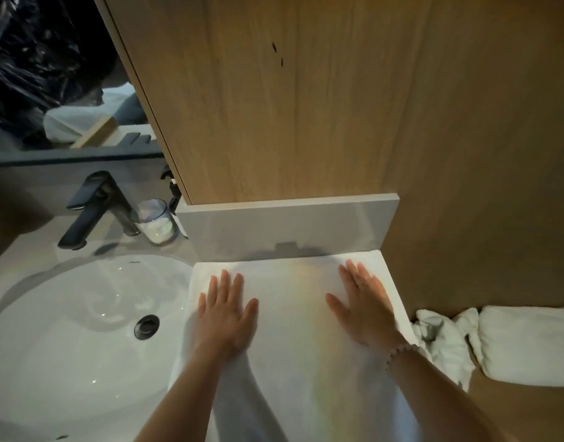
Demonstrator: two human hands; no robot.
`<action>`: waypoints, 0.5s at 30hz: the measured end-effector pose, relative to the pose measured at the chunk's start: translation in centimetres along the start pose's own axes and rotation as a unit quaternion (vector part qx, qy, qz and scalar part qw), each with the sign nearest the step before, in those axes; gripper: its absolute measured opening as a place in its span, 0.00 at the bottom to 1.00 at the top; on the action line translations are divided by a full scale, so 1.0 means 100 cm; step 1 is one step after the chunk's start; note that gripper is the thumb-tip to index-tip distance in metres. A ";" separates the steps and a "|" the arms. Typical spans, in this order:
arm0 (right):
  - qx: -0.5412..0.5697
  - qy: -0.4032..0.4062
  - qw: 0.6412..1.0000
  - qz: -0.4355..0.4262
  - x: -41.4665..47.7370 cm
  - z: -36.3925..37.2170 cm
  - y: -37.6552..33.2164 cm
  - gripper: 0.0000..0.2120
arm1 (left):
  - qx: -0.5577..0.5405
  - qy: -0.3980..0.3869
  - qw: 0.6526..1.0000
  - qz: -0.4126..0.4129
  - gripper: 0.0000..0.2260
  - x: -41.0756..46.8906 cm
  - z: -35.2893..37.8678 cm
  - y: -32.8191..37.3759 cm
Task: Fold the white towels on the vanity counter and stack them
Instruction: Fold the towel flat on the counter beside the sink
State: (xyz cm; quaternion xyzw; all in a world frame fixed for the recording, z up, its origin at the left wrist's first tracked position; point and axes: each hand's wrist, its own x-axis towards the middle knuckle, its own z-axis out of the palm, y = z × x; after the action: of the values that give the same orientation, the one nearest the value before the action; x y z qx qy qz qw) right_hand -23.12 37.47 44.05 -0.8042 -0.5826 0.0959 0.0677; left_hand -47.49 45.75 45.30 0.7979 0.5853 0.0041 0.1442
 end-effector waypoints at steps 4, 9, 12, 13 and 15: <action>0.012 -0.004 1.000 0.020 0.003 -0.004 -0.011 0.43 | 0.018 0.001 0.999 -0.026 0.31 0.000 -0.005 0.007; 0.030 0.076 0.996 -0.039 -0.057 0.014 -0.064 0.25 | 0.022 0.040 0.999 0.030 0.31 -0.061 0.012 0.033; 0.041 0.011 0.997 -0.065 -0.091 0.023 -0.090 0.30 | 0.024 0.037 0.998 0.041 0.33 -0.096 0.025 0.044; 0.027 0.001 0.997 -0.068 -0.095 0.023 -0.089 0.31 | 0.007 0.018 0.999 0.026 0.33 -0.102 0.029 0.045; 0.013 -0.008 0.997 -0.075 -0.096 0.021 -0.078 0.31 | -0.010 0.027 0.999 0.022 0.34 -0.104 0.029 0.042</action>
State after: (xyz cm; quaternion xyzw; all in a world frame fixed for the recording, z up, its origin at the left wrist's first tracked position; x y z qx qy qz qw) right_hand -33.78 30.74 44.41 -0.7566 -0.6404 0.1044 0.0805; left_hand -46.32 34.17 45.17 0.8085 0.5714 0.0350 0.1362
